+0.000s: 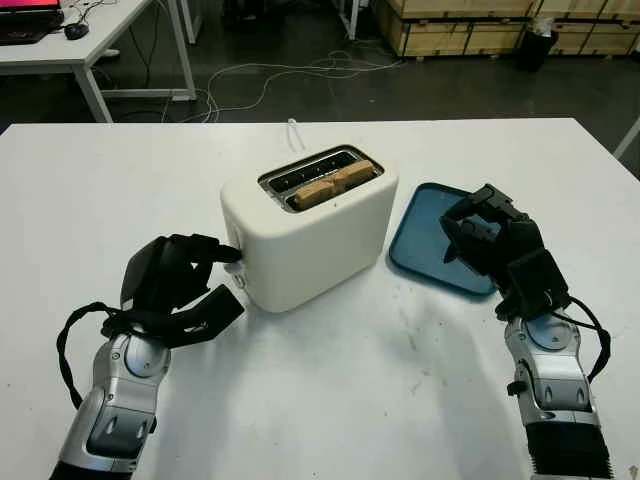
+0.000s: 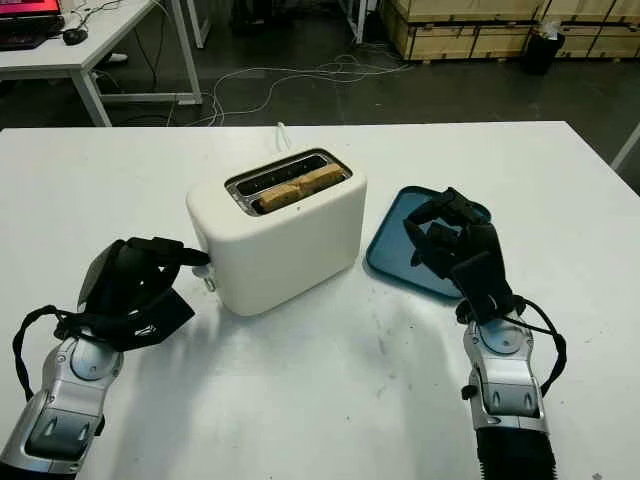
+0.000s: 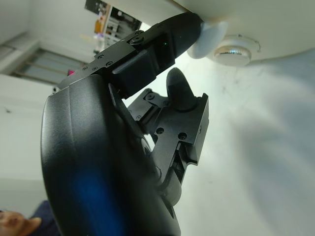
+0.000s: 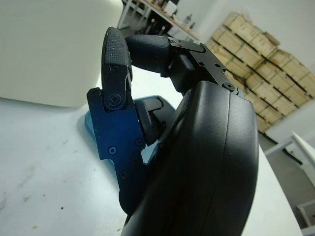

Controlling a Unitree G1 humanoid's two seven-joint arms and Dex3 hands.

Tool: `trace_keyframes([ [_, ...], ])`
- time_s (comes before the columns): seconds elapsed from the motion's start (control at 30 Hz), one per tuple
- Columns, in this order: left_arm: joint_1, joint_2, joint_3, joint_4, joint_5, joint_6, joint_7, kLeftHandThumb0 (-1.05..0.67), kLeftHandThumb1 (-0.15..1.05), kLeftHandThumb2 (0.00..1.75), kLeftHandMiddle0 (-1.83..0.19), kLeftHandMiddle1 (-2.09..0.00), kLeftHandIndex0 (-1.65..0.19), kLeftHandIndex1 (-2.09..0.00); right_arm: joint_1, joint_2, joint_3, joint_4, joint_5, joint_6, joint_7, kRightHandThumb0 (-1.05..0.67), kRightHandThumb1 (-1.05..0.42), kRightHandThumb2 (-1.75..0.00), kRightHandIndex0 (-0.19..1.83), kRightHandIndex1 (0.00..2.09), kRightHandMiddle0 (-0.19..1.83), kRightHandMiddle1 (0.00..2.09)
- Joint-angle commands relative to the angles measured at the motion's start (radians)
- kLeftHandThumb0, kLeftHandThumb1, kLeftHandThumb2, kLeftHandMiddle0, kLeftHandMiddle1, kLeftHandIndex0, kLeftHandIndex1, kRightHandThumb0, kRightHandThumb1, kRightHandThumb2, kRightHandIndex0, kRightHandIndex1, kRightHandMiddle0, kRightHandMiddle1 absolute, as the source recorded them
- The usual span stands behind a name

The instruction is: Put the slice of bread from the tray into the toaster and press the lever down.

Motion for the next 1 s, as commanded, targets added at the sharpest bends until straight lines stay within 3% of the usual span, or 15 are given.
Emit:
trace_keyframes([
  [0.0, -0.034, -0.035, 0.009, -0.061, -0.038, -0.082, 0.027, 0.1, 0.92, 0.75, -1.1, -1.75, -1.1, -0.03, -0.006, 0.0, 0.005, -0.004, -0.003, -0.006, -0.003, -0.4, -0.92, -0.38, 0.87, 1.75, 0.58, 1.75],
  [0.17, -0.043, -0.071, 0.051, -0.135, -0.026, -0.056, 0.045, 0.06, 0.92, 0.84, -1.14, -1.75, -1.1, -0.04, -0.008, 0.0, 0.009, 0.0, -0.001, -0.016, 0.002, -0.4, -0.92, -0.39, 0.87, 1.75, 0.57, 1.75],
  [0.4, -0.048, -0.112, 0.083, -0.199, -0.02, -0.121, 0.107, 0.05, 0.92, 0.89, -1.15, -1.75, -1.23, -0.14, -0.01, -0.003, 0.018, 0.014, -0.01, -0.04, 0.0, -0.38, -0.92, -0.4, 0.88, 1.75, 0.57, 1.75],
  [0.43, -0.05, -0.116, 0.088, -0.201, -0.018, -0.14, 0.118, 0.05, 0.91, 0.91, -1.15, -1.75, -1.22, -0.25, -0.01, -0.004, 0.02, 0.016, -0.011, -0.042, -0.001, -0.38, -0.92, -0.4, 0.88, 1.75, 0.57, 1.75],
  [0.47, -0.052, -0.119, 0.091, -0.205, -0.011, -0.151, 0.125, 0.04, 0.89, 0.93, -1.15, -1.75, -1.1, -0.52, -0.01, -0.004, 0.02, 0.016, -0.01, -0.041, 0.0, -0.38, -0.92, -0.4, 0.88, 1.75, 0.57, 1.75],
  [0.5, -0.055, -0.122, 0.094, -0.211, -0.002, -0.154, 0.131, 0.02, 0.88, 0.94, -1.15, -1.75, -0.89, -0.99, -0.01, -0.005, 0.021, 0.014, -0.01, -0.035, 0.001, -0.38, -0.92, -0.4, 0.88, 1.75, 0.57, 1.75],
  [0.53, -0.058, -0.123, 0.098, -0.216, 0.005, -0.155, 0.134, 0.02, 0.87, 0.95, -1.14, -1.75, -0.77, -1.26, -0.01, -0.006, 0.022, 0.012, -0.012, -0.033, 0.0, -0.38, -0.92, -0.4, 0.88, 1.75, 0.57, 1.75],
  [0.6, -0.062, -0.124, 0.103, -0.222, 0.012, -0.152, 0.135, 0.02, 0.81, 0.98, -1.13, -1.75, -0.64, -1.57, -0.009, -0.007, 0.024, 0.01, -0.018, -0.031, -0.003, -0.38, -0.92, -0.4, 0.88, 1.75, 0.57, 1.75],
  [0.77, -0.067, -0.132, 0.115, -0.223, 0.024, -0.168, 0.156, 0.03, 0.74, 1.0, -1.09, -1.75, -0.59, -1.74, -0.011, 0.005, 0.015, 0.006, 0.004, -0.017, 0.004, -0.39, -0.92, -0.39, 0.88, 1.75, 0.58, 1.75],
  [0.97, -0.068, -0.211, 0.126, -0.18, -0.074, -0.177, 0.179, -0.01, 0.86, 0.99, -0.99, -1.75, -0.51, -1.75, -0.02, 0.04, -0.021, 0.012, 0.134, 0.0, 0.055, -0.42, -0.92, -0.38, 0.84, 1.75, 0.52, 1.75],
])
